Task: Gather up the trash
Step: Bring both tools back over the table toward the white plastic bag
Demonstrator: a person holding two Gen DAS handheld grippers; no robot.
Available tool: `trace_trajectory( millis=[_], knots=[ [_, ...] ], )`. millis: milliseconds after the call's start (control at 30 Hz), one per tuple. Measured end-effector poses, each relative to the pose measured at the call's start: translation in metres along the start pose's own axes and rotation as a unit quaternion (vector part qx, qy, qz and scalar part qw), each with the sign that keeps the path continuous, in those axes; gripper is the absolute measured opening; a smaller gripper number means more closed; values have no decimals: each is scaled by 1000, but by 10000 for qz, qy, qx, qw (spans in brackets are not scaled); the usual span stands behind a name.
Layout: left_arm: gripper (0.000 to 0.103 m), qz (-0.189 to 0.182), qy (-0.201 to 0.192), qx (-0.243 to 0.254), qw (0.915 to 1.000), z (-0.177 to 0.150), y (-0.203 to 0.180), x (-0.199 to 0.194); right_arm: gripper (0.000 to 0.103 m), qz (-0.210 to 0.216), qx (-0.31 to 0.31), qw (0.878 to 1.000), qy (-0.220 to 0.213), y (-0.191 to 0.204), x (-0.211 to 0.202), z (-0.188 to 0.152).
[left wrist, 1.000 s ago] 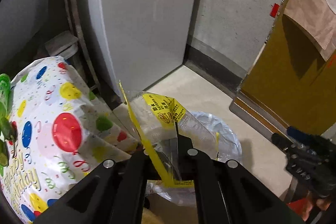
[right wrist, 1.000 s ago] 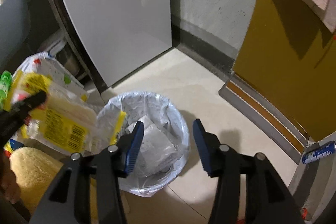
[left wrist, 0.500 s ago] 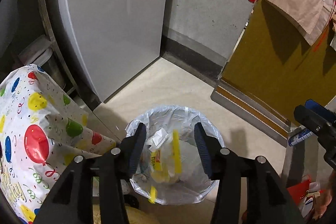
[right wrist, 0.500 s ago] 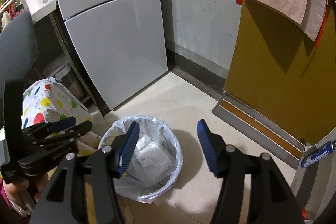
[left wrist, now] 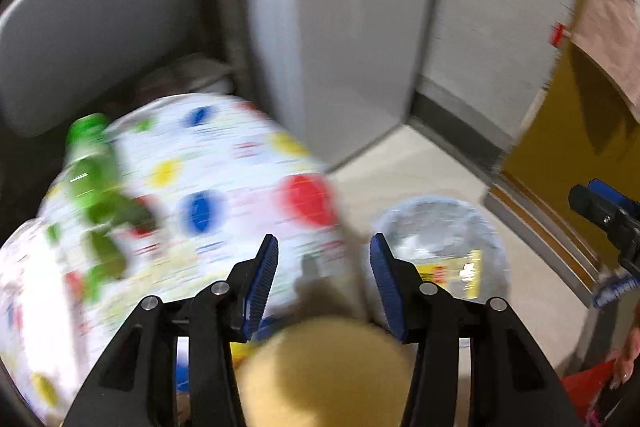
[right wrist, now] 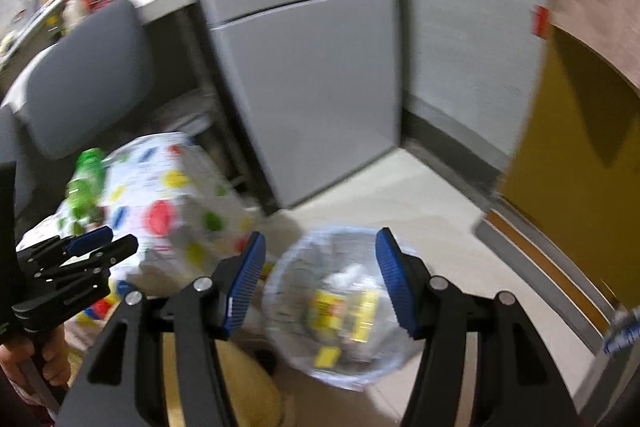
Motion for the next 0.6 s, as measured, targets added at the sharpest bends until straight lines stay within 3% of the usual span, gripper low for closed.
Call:
trace_trajectory(
  millis=[133, 267, 433, 600],
  knots=[
    [49, 606, -40, -441, 9972, -18, 68, -33, 57, 596, -614, 9963, 94, 75, 14, 6],
    [49, 1086, 130, -1071, 9882, -55, 141, -60, 57, 1125, -1195, 9860, 299, 151, 30, 5],
    [49, 1751, 342, -2057, 9622, -107, 233, -84, 57, 1570, -1874, 9684, 502, 235, 48, -3],
    [50, 2075, 415, -2705, 9392, -147, 298, -99, 57, 1943, -2296, 9507, 752, 300, 68, -14]
  ],
)
Point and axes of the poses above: each gripper's, at about its wrist camera, not at the fingertips, and x roughly the way its jaws point, y to its left, z to its top, the point moved 7 cm from there along x, roughly the way its jaws point, and after that the axes turned 4 degrees about z, right-handed, at the moved point
